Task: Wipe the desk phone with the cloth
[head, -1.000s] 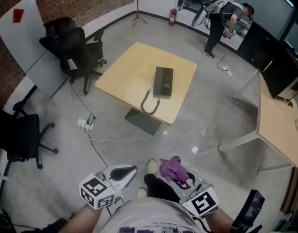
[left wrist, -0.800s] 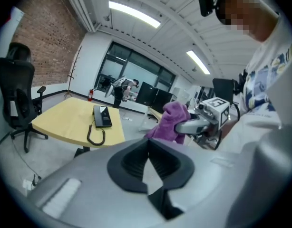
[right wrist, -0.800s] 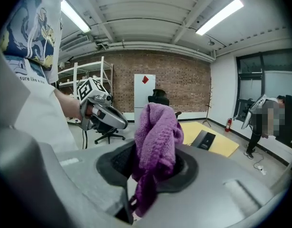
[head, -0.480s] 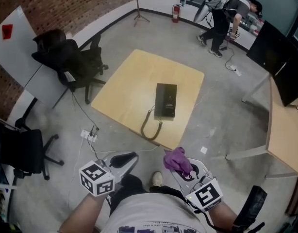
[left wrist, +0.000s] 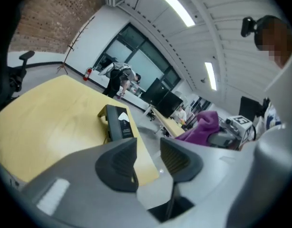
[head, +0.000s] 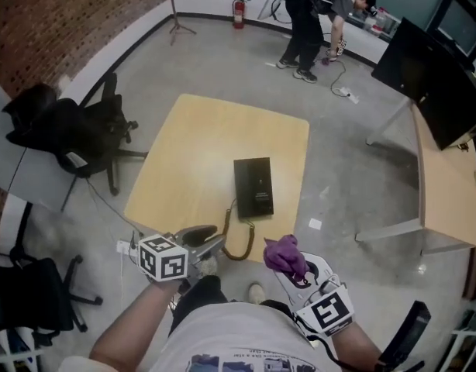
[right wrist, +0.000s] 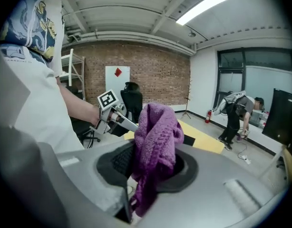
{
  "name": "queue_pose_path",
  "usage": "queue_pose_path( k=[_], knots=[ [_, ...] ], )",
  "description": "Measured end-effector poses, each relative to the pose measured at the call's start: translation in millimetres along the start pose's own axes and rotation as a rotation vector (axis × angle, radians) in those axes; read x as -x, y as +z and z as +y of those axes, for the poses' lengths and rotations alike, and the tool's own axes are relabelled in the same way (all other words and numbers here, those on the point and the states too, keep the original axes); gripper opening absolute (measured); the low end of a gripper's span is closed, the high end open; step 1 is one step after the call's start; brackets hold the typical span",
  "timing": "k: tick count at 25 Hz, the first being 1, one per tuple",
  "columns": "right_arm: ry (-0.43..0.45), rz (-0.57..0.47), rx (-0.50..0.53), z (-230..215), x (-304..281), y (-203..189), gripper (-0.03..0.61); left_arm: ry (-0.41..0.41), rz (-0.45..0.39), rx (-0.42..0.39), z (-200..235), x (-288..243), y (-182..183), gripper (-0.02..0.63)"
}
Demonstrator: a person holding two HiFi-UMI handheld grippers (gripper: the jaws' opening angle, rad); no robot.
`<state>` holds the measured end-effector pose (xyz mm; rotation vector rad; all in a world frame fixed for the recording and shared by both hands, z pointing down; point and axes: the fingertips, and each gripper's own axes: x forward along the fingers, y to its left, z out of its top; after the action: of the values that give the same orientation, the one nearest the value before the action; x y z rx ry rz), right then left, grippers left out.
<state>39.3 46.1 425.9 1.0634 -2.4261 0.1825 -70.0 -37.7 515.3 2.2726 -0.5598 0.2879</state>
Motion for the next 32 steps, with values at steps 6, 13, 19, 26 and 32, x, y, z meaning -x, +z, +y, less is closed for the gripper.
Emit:
queue_pose_path(
  k=[6,13,19,26,32],
  knots=[
    [-0.163,0.044,-0.064,-16.4,-17.5,13.7,0.106,-0.126,0.114,0.102,66.2,-61.3,14.2,0.210],
    [-0.246,0.128,-0.119,-13.1,-18.5,7.7,0.106,-0.235,0.159,0.241,101.0,-138.7,17.5,0.254],
    [-0.300,0.166,-0.143,-31.0,-3.1,4.2,0.104,-0.320,0.142,0.365,102.1,-175.5,20.8,0.250],
    [-0.320,0.197,-0.172,-49.0,17.3,-10.0,0.104,-0.407,0.130,0.496,100.2,-188.3,26.0,0.187],
    [-0.293,0.193,-0.166,-66.4,22.5,-15.0,0.106,-0.396,0.161,0.426,93.6,-183.4,23.7,0.186]
  ],
)
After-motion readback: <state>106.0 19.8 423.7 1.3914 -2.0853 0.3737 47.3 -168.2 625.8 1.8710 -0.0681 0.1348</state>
